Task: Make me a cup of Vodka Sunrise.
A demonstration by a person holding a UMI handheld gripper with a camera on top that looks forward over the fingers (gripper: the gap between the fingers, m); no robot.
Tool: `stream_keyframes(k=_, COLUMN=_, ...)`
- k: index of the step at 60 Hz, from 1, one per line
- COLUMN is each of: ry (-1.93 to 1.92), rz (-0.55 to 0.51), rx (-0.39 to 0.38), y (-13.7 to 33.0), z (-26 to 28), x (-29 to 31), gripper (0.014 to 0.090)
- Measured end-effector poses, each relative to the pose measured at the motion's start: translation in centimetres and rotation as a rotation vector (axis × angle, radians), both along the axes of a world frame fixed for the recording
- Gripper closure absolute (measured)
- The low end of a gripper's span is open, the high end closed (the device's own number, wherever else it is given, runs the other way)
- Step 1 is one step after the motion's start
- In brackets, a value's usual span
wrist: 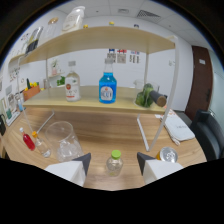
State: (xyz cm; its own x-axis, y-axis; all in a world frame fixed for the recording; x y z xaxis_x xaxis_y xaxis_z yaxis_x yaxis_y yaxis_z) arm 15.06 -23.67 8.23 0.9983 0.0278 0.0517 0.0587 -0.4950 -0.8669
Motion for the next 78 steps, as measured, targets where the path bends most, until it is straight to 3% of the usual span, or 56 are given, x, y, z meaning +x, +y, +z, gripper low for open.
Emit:
stream_keyframes(k=12, ry=-0.01, rz=-0.029, rx=0.064, y=-3.9, z=6.6, x=-2.0, gripper=0.0185)
stream_keyframes(k=19, ry=0.002, rz=-0.048, rx=0.051, y=-6.3, z=8.2, x=-4.0, gripper=0.0185)
stream_keyframes(k=38, ry=0.001, rz=-0.045, rx=-0.025, y=-9.2, z=6.6, x=-9.3, gripper=0.0188)
stream_keyframes(k=78, ry=-0.019, rz=-0.019, rx=-0.047, y=-9.8, z=6.8, x=-10.8, gripper=0.019)
